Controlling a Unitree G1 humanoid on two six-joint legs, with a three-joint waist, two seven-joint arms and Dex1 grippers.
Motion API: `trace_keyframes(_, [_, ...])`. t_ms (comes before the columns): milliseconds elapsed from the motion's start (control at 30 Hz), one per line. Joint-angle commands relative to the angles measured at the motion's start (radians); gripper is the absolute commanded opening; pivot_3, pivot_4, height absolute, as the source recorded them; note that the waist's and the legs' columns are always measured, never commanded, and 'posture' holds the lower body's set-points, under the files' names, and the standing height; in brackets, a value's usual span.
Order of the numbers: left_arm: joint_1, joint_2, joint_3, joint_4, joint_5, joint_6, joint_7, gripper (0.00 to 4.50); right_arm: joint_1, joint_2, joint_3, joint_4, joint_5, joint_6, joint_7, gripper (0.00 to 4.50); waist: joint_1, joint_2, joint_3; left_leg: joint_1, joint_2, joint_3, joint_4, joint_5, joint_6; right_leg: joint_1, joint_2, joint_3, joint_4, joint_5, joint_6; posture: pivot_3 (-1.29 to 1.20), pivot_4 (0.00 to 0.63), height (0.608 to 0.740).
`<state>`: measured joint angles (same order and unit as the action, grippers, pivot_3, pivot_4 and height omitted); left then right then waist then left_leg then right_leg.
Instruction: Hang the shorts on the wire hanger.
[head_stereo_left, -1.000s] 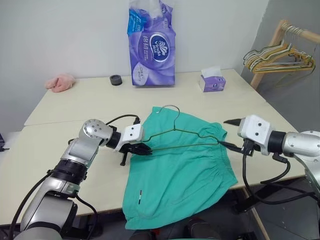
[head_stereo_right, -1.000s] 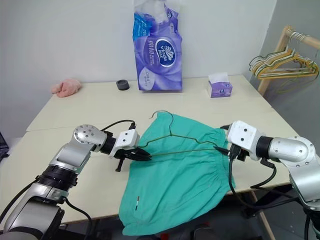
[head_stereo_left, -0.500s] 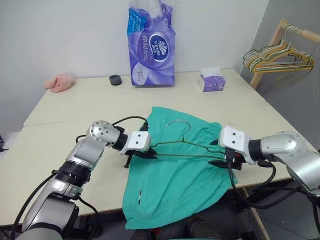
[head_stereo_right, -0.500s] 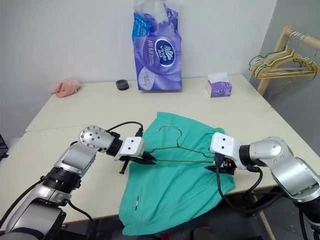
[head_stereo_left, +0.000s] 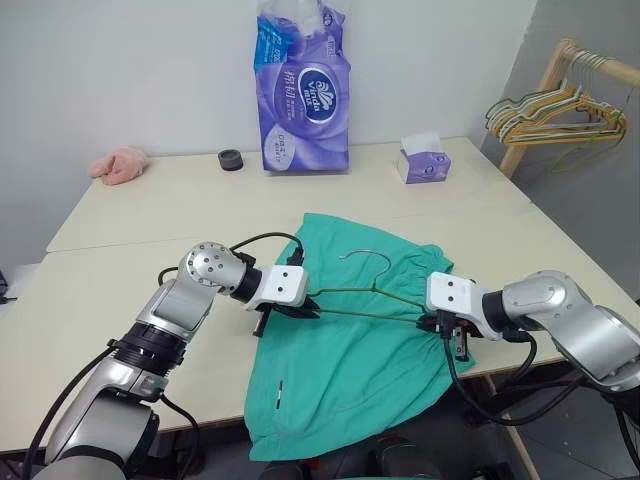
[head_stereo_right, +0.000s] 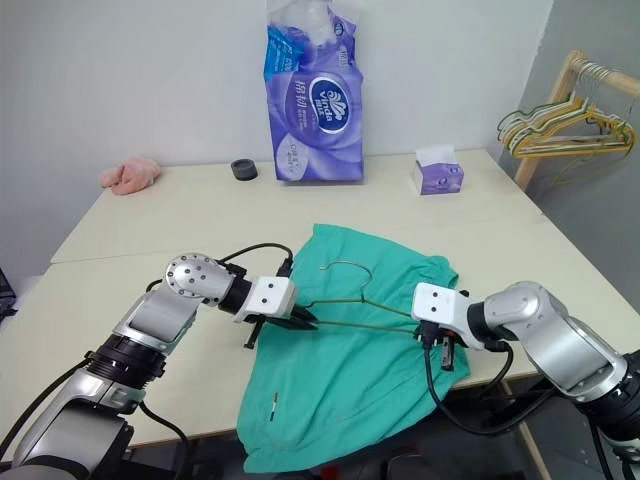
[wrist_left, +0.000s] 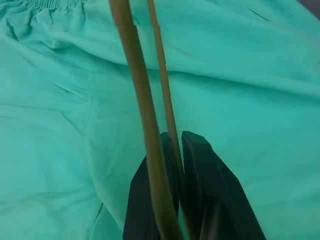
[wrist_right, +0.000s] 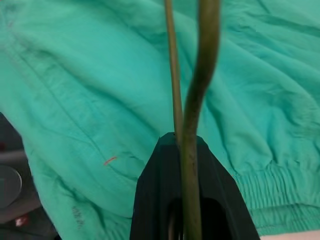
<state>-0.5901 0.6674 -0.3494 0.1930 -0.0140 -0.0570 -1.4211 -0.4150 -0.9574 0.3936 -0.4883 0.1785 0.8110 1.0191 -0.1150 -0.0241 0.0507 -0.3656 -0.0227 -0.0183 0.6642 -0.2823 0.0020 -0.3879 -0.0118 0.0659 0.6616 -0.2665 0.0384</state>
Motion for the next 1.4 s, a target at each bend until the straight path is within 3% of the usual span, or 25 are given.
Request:
trace_keyframes(33, [-0.011, -0.011, 0.003, -0.030, 0.000, -0.015, 0.020, 0.00, -0.026, 0.002, -0.015, -0.026, 0.001, 0.008, 0.007, 0.04, 0.000, 0.000, 0.000, 0.000, 0.000, 0.000, 0.000, 0.000, 0.000, 0.000, 0.000, 0.000, 0.000, 0.000, 0.000, -0.17, 0.033, 0.740])
trace_keyframes(133, [-0.005, -0.027, 0.015, -0.061, -0.070, 0.097, -0.024, 0.00, -0.026, 0.003, -0.018, -0.032, 0.001, 0.014, 0.007, 0.04, 0.000, 0.000, 0.000, 0.000, 0.000, 0.000, 0.000, 0.000, 0.000, 0.000, 0.000, 0.000, 0.000, 0.000, 0.000, -0.18, 0.032, 0.740])
trace_keyframes(167, [-0.005, -0.037, 0.025, -0.066, -0.082, 0.113, -0.012, 0.69, -0.025, 0.004, -0.018, -0.032, -0.001, 0.013, 0.006, 0.00, -0.001, 0.000, 0.000, 0.000, 0.000, 0.000, 0.000, 0.000, 0.000, 0.000, 0.000, 0.000, 0.000, 0.000, 0.001, -0.18, 0.032, 0.740])
trace_keyframes(400, [-0.014, -0.086, 0.086, -0.079, -0.158, 0.230, 0.041, 2.69, -0.013, 0.004, -0.045, -0.038, 0.004, 0.024, -0.009, 0.00, 0.000, 0.000, 0.000, 0.000, 0.000, 0.000, 0.000, 0.000, 0.000, 0.000, 0.000, 0.000, 0.000, -0.001, 0.001, -0.18, 0.031, 0.740])
trace_keyframes(467, [-0.051, -0.108, 0.146, -0.053, -0.225, 0.350, 0.069, 3.24, 0.006, -0.008, -0.074, -0.046, 0.016, 0.030, -0.011, 0.00, 0.000, 0.000, 0.000, 0.000, 0.000, -0.001, 0.000, 0.000, 0.000, 0.000, 0.000, 0.000, 0.000, -0.001, 0.001, -0.18, 0.031, 0.740])
trace_keyframes(633, [-0.148, -0.084, 0.258, 0.106, -0.293, 0.484, 0.114, 3.24, 0.137, -0.047, -0.221, -0.078, 0.058, 0.069, -0.032, 0.00, 0.000, -0.003, 0.002, -0.001, 0.000, -0.003, 0.001, 0.000, 0.000, 0.000, 0.000, -0.003, 0.000, -0.001, 0.002, -0.19, 0.033, 0.740])
trace_keyframes(867, [-0.181, -0.092, 0.308, 0.196, -0.296, 0.482, 0.175, 3.24, 0.375, -0.071, -0.444, -0.143, 0.111, 0.122, -0.071, 0.00, 0.001, -0.004, 0.003, -0.001, 0.000, -0.003, 0.000, 0.000, 0.000, 0.000, 0.000, -0.002, 0.001, -0.001, 0.002, -0.19, 0.036, 0.740])
trace_keyframes(967, [-0.148, -0.084, 0.293, 0.151, -0.319, 0.521, 0.140, 3.24, 0.481, -0.046, -0.578, -0.148, 0.139, 0.172, -0.093, 0.00, 0.004, -0.006, 0.004, -0.001, 0.000, -0.003, 0.001, 0.000, 0.000, 0.001, 0.000, -0.003, 0.000, -0.001, 0.002, -0.19, 0.038, 0.740])
trace_keyframes(1133, [-0.014, 0.010, 0.195, -0.032, -0.357, 0.606, -0.035, 3.24, 0.658, 0.034, -0.837, -0.133, 0.194, 0.264, -0.107, 0.00, 0.000, -0.005, 0.004, -0.001, 0.000, -0.002, 0.000, -0.001, -0.001, 0.001, 0.000, -0.002, 0.000, -0.001, 0.002, -0.20, 0.041, 0.740])
trace_keyframes(1400, [0.026, 0.006, 0.146, -0.071, -0.343, 0.601, -0.041, 3.24, 0.851, 0.164, -0.960, -0.162, 0.241, 0.322, -0.159, 0.00, 0.004, -0.005, 0.005, 0.001, 0.000, -0.002, 0.000, -0.001, -0.001, 0.003, 0.000, -0.002, -0.001, -0.001, 0.002, -0.21, 0.043, 0.740])
